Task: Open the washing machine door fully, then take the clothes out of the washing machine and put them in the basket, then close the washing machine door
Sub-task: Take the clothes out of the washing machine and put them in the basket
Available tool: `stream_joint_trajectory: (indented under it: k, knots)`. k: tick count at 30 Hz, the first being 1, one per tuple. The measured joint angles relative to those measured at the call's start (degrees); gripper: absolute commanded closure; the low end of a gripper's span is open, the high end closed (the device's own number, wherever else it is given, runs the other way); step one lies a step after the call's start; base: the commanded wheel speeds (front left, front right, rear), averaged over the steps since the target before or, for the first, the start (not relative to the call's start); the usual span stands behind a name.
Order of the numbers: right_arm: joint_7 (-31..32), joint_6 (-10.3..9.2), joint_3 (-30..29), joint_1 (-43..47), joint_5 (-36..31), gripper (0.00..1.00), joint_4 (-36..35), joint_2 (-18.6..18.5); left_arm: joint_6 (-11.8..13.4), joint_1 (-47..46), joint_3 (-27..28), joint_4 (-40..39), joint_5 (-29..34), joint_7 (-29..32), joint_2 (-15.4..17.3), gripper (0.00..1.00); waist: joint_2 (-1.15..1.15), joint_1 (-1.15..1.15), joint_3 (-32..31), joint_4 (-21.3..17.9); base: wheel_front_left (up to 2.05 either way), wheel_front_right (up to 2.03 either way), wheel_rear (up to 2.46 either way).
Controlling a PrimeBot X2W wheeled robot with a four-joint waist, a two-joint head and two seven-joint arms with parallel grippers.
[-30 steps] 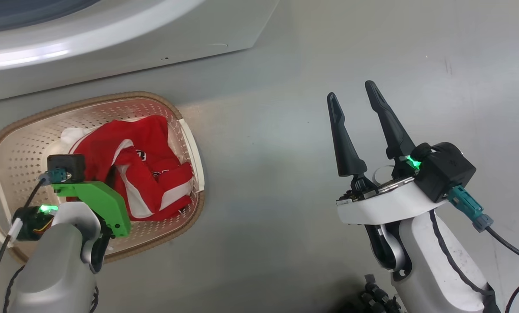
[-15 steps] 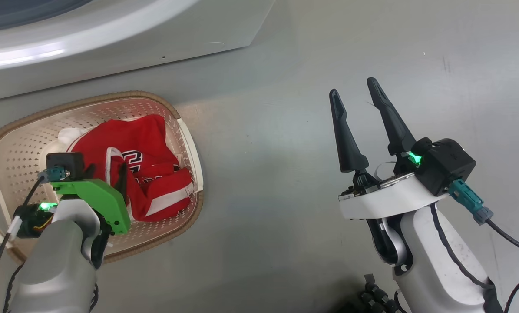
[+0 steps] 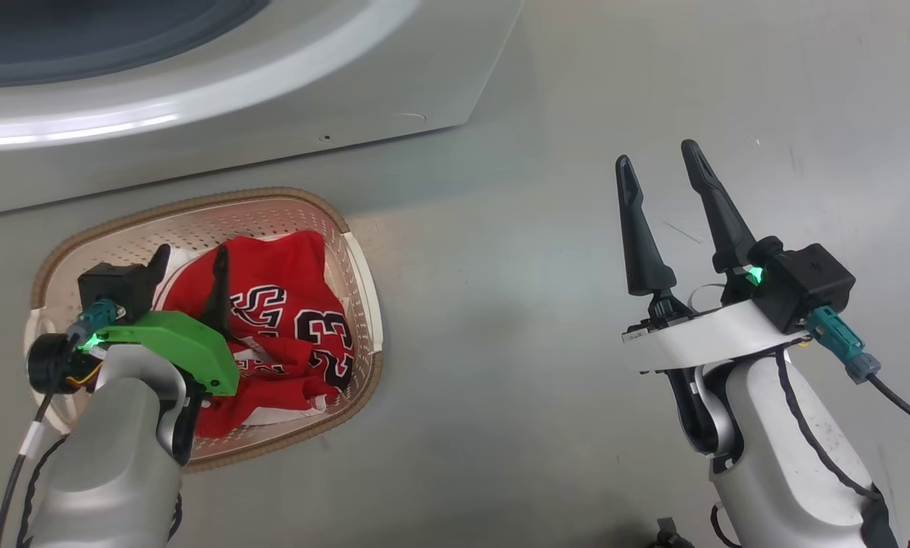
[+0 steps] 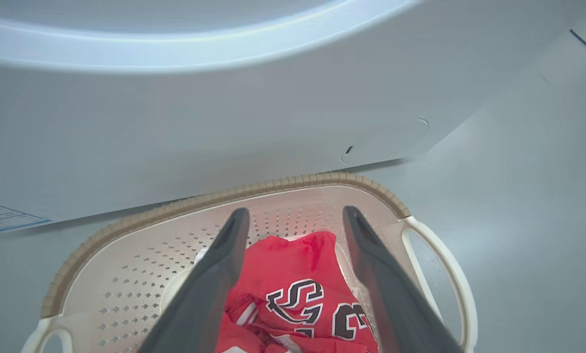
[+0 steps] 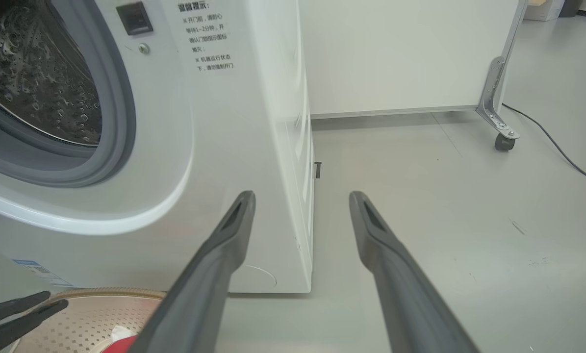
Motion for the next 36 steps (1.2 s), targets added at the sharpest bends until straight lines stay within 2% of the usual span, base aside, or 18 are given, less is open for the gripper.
stream_joint_trajectory:
  k: [12, 18, 36]
  knots:
    - [0.0, 0.05, -4.38, 3.38, -1.67, 0.0, 2.79, -0.09, 0.0, 1.35, 1.36, -6.43, 0.21, -0.7, -1.78, 0.0, 0.0, 0.0, -6.79, 3.09, 0.0, 0.0, 0.0]
    - [0.0, 0.6, -5.44, 4.88, -2.31, 0.0, 3.64, -0.26, 0.09, 2.57, 4.76, -15.57, 0.73, -0.66, -1.93, 0.0, 0.0, -0.01, -10.54, 4.83, 0.0, 0.0, 0.0]
    - [0.0, 2.13, -6.47, 11.39, -2.87, 0.0, 5.39, -0.12, 1.16, 16.59, 7.16, -28.3, 4.0, -0.66, -2.12, 0.0, 0.0, -0.01, -21.76, 7.68, 0.0, 0.0, 0.0]
